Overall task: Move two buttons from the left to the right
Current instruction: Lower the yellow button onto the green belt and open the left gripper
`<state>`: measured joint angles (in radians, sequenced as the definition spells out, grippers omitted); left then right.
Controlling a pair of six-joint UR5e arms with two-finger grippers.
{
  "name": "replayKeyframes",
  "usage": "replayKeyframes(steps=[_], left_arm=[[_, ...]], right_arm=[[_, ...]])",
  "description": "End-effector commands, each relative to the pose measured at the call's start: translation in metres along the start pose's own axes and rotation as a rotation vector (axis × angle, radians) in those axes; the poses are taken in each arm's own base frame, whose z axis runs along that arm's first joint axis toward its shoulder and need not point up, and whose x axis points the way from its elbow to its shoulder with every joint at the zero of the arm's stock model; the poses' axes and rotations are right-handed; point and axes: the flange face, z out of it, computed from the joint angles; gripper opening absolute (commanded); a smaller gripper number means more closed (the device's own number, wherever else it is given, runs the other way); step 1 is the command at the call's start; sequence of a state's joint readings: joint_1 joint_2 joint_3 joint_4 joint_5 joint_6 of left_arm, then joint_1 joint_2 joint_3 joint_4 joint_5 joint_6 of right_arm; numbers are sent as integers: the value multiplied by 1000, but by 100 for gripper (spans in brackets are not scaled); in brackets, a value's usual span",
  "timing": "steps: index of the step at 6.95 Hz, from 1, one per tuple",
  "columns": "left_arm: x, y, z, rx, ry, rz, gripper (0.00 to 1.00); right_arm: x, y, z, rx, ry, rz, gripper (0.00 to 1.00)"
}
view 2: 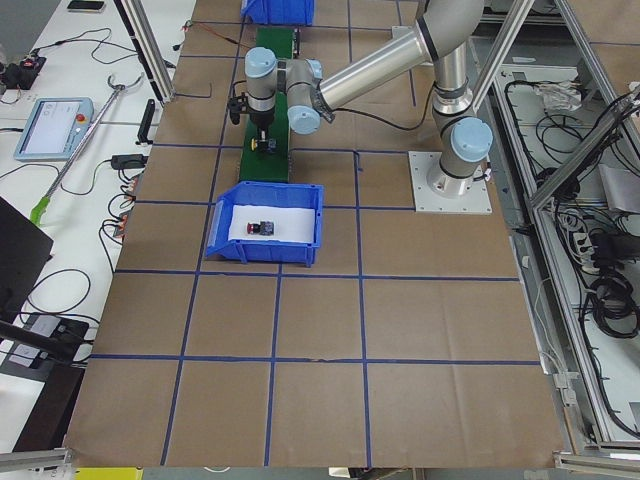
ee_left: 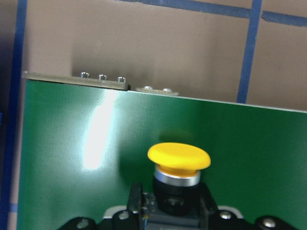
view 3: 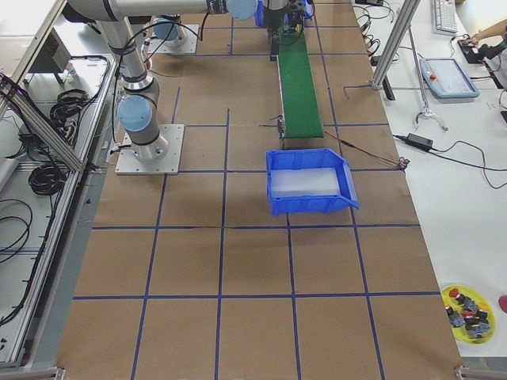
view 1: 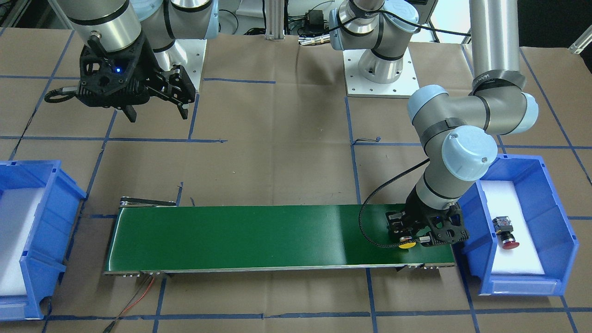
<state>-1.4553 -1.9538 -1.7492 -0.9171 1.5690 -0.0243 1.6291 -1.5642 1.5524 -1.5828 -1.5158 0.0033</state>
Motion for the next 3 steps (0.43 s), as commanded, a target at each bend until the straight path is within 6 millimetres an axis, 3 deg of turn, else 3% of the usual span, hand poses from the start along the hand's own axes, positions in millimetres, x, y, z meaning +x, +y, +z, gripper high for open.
replayKeyframes(steps=[1, 2, 3], left_arm=[[-6, -5, -17, 7, 3, -3, 100], [-6, -15, -58, -29, 4, -3, 100], [-7, -26, -114, -72, 3, 12, 100]], right_arm=[[0, 2, -5, 10, -2, 1, 100], [0, 1, -4, 8, 1, -1, 100], [0, 2, -6, 13, 0, -3, 100]])
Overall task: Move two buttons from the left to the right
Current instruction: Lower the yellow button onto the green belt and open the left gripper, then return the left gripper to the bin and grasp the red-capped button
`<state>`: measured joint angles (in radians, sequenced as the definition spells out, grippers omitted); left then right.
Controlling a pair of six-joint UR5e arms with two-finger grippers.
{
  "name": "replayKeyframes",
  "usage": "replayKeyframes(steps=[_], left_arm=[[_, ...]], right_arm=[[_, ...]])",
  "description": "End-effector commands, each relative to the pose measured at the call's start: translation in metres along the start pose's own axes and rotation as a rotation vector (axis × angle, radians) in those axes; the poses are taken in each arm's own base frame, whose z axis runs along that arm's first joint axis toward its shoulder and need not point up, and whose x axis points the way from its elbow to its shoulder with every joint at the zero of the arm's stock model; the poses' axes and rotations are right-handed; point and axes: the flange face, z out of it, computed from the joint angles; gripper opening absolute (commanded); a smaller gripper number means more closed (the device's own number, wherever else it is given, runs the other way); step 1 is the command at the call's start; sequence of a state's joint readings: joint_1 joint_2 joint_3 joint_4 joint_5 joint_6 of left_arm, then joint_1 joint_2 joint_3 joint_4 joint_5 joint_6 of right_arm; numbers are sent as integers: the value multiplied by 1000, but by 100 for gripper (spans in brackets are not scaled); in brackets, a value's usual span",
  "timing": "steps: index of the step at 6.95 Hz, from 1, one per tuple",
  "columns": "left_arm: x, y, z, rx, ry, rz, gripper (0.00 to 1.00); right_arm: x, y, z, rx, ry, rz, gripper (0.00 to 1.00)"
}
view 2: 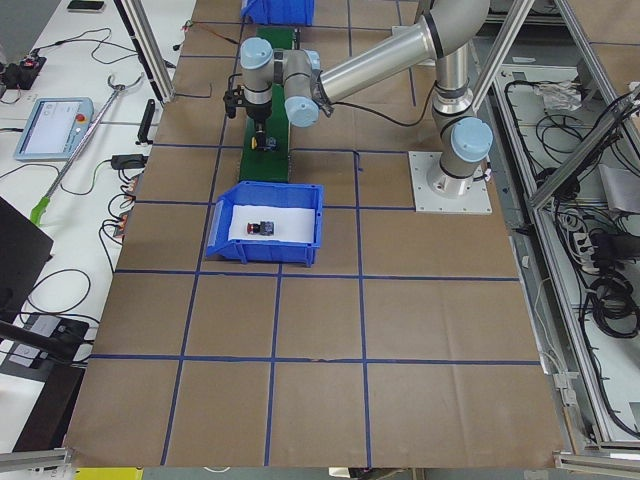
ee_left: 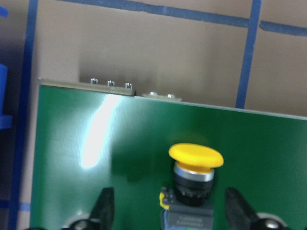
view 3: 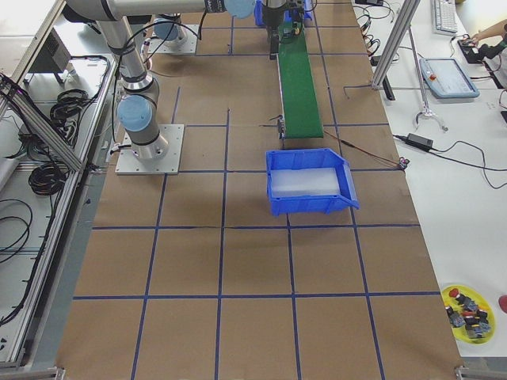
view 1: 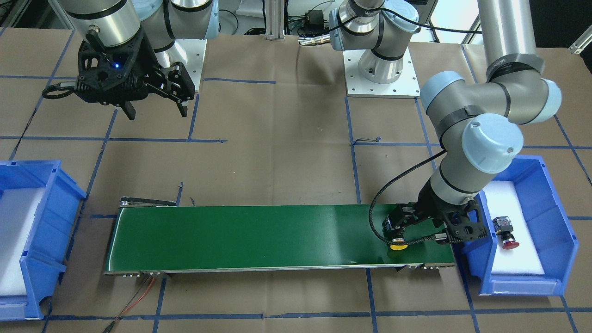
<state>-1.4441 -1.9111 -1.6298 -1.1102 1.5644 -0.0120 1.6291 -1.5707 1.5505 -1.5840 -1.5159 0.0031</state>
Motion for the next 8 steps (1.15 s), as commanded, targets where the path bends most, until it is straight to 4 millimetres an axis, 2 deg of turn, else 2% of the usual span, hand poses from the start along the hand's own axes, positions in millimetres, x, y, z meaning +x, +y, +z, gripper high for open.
replayKeyframes(steps=[1, 2, 3, 4, 6, 7, 8], left_arm=[[-1, -15, -97, -73, -5, 28, 100], [-4, -18, -113, -85, -10, 77, 100], [-25, -22, -111, -93, -46, 129, 100], [-73, -29, -111, -94, -45, 107, 100], [-187, -34, -101, -117, -31, 129, 100], [-232, -31, -97, -127, -23, 169, 100], [-256, -28, -90, -131, -12, 193, 100]], right_arm=[[0, 0, 0, -1, 0, -3, 100], [0, 0, 2, -4, -3, -4, 100], [0, 0, 4, -10, -2, -4, 100], [0, 2, 2, -15, -3, -4, 100], [-1, 3, -1, -6, -3, -7, 100], [-1, 3, -1, -6, -5, -6, 100], [0, 4, 3, -21, -5, -7, 100]])
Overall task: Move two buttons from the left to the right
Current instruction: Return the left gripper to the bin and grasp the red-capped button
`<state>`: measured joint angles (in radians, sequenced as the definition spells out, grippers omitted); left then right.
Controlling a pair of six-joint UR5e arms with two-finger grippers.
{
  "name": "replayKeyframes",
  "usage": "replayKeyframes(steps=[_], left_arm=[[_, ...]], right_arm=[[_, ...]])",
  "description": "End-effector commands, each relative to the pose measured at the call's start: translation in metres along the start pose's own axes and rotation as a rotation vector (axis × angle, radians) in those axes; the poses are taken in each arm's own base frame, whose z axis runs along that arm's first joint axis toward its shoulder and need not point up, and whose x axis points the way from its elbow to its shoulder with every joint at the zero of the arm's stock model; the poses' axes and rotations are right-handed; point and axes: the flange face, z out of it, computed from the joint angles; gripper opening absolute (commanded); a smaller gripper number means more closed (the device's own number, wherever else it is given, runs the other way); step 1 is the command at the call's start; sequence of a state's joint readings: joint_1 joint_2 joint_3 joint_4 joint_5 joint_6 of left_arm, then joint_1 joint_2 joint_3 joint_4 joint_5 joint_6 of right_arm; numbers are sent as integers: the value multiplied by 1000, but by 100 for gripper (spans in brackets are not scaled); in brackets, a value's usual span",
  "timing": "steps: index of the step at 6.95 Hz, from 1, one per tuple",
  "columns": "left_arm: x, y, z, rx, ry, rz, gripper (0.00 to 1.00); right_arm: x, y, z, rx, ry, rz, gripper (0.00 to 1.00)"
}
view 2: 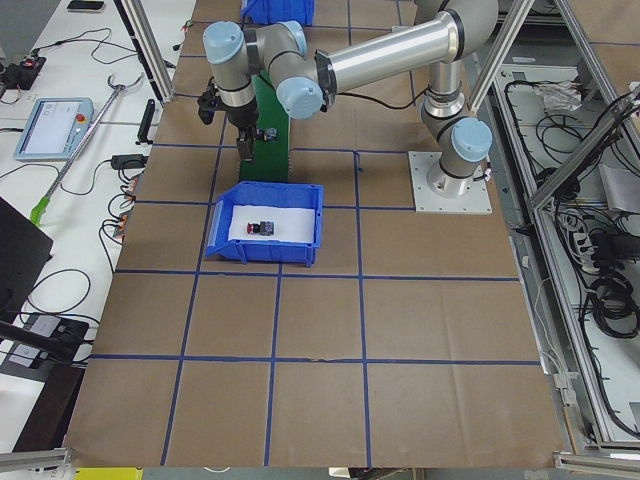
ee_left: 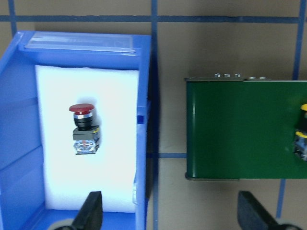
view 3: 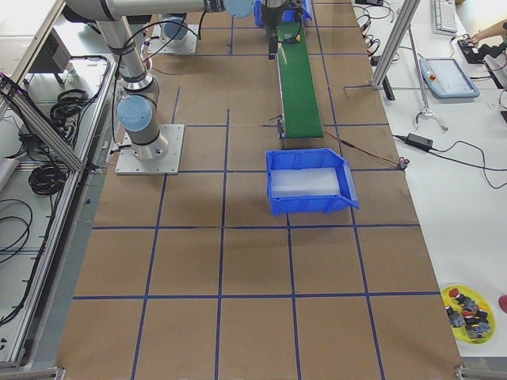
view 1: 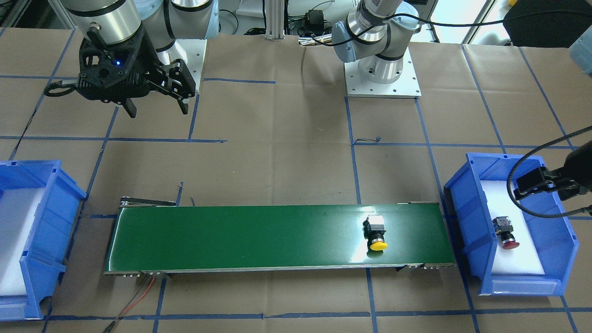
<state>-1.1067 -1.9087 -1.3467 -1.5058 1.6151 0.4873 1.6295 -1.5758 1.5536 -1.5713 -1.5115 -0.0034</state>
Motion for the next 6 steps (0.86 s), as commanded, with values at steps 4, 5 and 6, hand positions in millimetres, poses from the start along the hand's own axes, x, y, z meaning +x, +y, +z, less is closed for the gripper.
replayKeyframes(steps=[4, 5, 6], left_arm=[[-50, 13, 84, 15, 9, 3, 100], [-50, 13, 100, 31, 3, 0, 100], [-50, 11, 114, 39, -2, 2, 100]], right_arm=[[0, 2, -1, -7, 1, 0, 100], [-1, 5, -5, 0, 1, -1, 100], [0, 8, 0, -10, 1, 0, 100]])
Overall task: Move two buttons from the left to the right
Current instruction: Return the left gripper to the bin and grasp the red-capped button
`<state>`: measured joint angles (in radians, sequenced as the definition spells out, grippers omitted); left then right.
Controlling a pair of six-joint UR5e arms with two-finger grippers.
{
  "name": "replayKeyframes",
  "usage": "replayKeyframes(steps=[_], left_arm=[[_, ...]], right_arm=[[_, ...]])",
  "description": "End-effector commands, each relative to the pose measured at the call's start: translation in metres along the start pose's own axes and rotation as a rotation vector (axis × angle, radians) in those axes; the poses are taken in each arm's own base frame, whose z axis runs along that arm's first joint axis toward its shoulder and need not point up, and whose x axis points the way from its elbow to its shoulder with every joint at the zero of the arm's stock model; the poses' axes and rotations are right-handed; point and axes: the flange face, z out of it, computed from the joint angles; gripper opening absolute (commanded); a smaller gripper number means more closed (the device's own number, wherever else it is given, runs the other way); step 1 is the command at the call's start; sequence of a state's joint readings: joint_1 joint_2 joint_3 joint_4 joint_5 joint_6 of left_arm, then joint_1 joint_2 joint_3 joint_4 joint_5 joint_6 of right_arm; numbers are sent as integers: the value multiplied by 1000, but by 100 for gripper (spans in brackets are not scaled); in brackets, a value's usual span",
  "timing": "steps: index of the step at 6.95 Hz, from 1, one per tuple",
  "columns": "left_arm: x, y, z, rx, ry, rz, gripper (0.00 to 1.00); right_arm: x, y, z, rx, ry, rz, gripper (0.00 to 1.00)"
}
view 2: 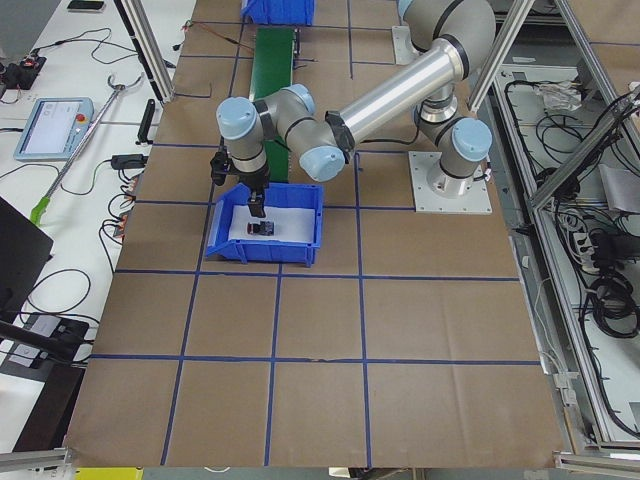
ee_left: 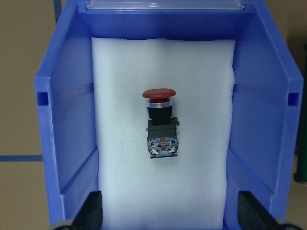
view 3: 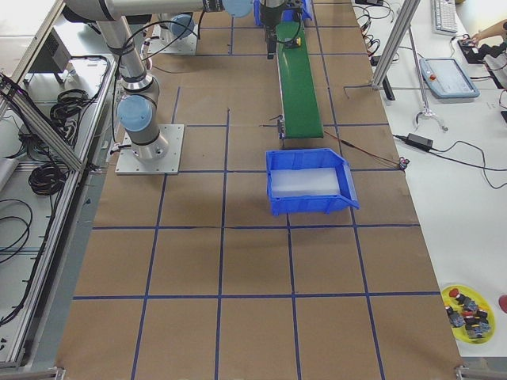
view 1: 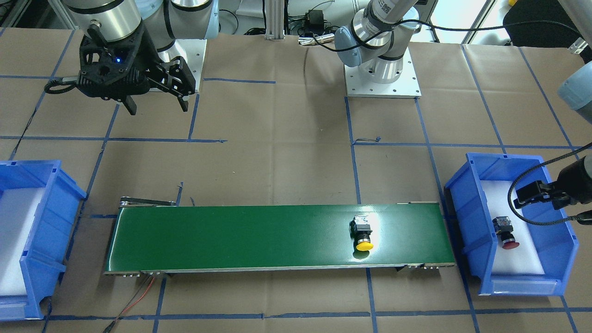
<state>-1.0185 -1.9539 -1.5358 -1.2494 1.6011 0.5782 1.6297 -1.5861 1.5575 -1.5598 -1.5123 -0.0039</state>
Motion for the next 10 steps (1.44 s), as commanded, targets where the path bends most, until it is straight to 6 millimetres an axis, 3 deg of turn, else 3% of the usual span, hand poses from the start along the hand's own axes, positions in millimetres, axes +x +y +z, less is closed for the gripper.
replayKeyframes(steps=[1, 3, 5, 8, 9, 10], left_arm=[[1, -6, 39, 35, 8, -3, 100], [-1, -14, 80, 55, -3, -5, 100], [4, -11, 108, 71, -15, -16, 100], [5, -9, 115, 68, -9, -12, 99], [5, -10, 115, 68, -12, -10, 80], [5, -9, 114, 69, -10, -10, 53]], right_arm=[[-1, 3, -2, 5, -1, -2, 100], [-1, 1, -5, 21, -1, -4, 100], [-1, 2, -6, 19, -1, -3, 100], [-2, 4, -6, 11, -1, -1, 100], [-2, 4, -7, 16, -1, -4, 100], [-3, 2, -7, 25, -4, -5, 100]])
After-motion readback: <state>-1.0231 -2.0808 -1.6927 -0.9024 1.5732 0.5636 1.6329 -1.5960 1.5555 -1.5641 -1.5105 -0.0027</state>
